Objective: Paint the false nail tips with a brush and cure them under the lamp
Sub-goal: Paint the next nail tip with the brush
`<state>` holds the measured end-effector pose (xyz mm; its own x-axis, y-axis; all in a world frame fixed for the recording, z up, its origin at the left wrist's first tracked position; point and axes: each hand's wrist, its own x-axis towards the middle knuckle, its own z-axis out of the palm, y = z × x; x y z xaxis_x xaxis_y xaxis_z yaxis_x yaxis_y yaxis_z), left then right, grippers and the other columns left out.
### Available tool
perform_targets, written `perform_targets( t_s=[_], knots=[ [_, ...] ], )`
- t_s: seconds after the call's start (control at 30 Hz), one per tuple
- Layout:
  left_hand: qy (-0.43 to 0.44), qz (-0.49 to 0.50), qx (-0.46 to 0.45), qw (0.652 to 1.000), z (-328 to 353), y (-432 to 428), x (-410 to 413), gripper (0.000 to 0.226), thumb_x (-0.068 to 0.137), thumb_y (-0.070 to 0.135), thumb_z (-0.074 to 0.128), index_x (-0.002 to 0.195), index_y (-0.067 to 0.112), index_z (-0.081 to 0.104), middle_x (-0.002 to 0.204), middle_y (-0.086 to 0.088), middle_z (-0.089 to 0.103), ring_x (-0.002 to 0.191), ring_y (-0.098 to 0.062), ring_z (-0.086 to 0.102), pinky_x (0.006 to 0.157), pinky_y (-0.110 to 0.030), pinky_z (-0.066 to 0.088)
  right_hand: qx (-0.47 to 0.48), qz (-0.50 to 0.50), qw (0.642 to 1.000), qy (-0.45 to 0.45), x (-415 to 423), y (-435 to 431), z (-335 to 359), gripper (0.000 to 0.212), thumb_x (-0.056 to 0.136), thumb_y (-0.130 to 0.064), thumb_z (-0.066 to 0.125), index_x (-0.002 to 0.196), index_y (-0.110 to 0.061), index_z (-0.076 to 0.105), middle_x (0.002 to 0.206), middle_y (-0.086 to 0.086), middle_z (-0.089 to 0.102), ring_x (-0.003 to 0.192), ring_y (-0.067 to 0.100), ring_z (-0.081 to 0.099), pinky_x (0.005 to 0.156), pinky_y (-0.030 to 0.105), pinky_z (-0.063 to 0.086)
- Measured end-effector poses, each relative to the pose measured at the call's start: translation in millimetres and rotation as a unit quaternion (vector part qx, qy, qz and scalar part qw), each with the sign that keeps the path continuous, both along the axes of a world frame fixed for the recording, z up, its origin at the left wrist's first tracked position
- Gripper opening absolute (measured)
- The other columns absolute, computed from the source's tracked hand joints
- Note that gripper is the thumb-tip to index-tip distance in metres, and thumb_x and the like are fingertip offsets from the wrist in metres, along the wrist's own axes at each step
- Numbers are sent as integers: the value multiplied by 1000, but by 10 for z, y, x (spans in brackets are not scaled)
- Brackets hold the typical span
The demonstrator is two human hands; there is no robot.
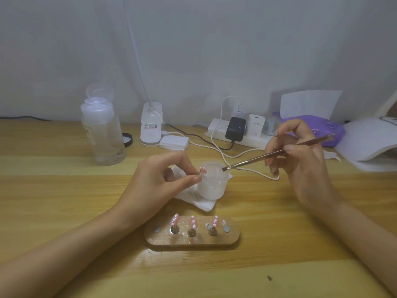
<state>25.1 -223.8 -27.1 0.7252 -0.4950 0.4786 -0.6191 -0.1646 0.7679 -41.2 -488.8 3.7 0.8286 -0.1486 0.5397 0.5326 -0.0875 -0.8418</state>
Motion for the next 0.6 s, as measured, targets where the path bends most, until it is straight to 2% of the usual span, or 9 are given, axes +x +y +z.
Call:
perform_targets(
  t_s=[0.1, 0.2, 0.27, 0.37, 0.43, 0.5, 0.57, 0.6],
  knots=[
    [0, -2, 2, 1000, 2, -4, 2, 13, 80, 28, 79, 74, 27, 68, 81, 7, 68, 46, -5, 37, 48, -14, 32, -6, 1, 1000, -1, 8, -44, -7, 17, 73, -16, 48, 87, -24, 55, 71, 5, 61, 57, 20, 56, 48, 21, 43],
    [4, -3, 5, 1000, -2, -4, 9, 13, 81, 26, 79, 75, 26, 68, 80, 4, 68, 47, -7, 37, 48, -17, 31, 3, -21, 1000, 2, 11, -80, -14, 17, 75, -10, 44, 84, -22, 51, 68, 3, 60, 52, 16, 53, 45, 19, 39],
    [8, -6, 5, 1000, -5, -4, 9, 14, 82, 25, 79, 75, 28, 67, 83, 5, 70, 47, -7, 37, 48, -16, 32, 41, -40, 998, 10, 18, -80, -15, 18, 77, -6, 40, 82, -20, 50, 65, 2, 59, 50, 15, 51, 44, 18, 37],
    [29, -16, -12, 999, 12, -5, 2, 14, 84, 21, 77, 77, 29, 69, 93, 6, 75, 47, -5, 40, 50, -13, 34, 90, -54, 994, 10, 26, -29, 42, 21, 88, -12, 41, 84, -22, 59, 69, -1, 62, 56, 12, 54, 46, 18, 39],
    [55, -25, -44, 997, 50, -10, -10, 12, 84, 22, 77, 79, 30, 71, 94, 7, 76, 51, -13, 52, 52, -14, 39, 48, -45, 998, 12, 9, 57, 97, 25, 97, -19, 44, 92, -27, 68, 80, 0, 64, 66, 11, 55, 50, 20, 42],
    [83, -51, -91, 991, 89, -8, -31, 9, 82, 22, 76, 81, 28, 70, 91, 4, 76, 64, -12, 67, 52, -9, 41, -36, -31, 999, 15, -46, 192, 132, 22, 101, -21, 49, 103, -26, 71, 91, 1, 65, 76, 12, 57, 53, 22, 47],
    [116, -86, -126, 981, 118, -2, -42, 12, 82, 22, 75, 82, 26, 64, 88, 1, 76, 75, -23, 72, 46, -9, 38, -122, -26, 992, 2, -115, 346, 152, 22, 104, -19, 47, 110, -17, 67, 88, 3, 68, 74, 16, 59, 52, 24, 48],
    [130, -99, -133, 977, 127, 3, -45, 16, 82, 23, 75, 83, 24, 60, 89, -1, 77, 72, -31, 69, 43, -12, 35, -160, -28, 987, -8, -145, 419, 162, 22, 105, -17, 44, 110, -15, 65, 83, 2, 70, 69, 17, 60, 52, 23, 47]
  ],
)
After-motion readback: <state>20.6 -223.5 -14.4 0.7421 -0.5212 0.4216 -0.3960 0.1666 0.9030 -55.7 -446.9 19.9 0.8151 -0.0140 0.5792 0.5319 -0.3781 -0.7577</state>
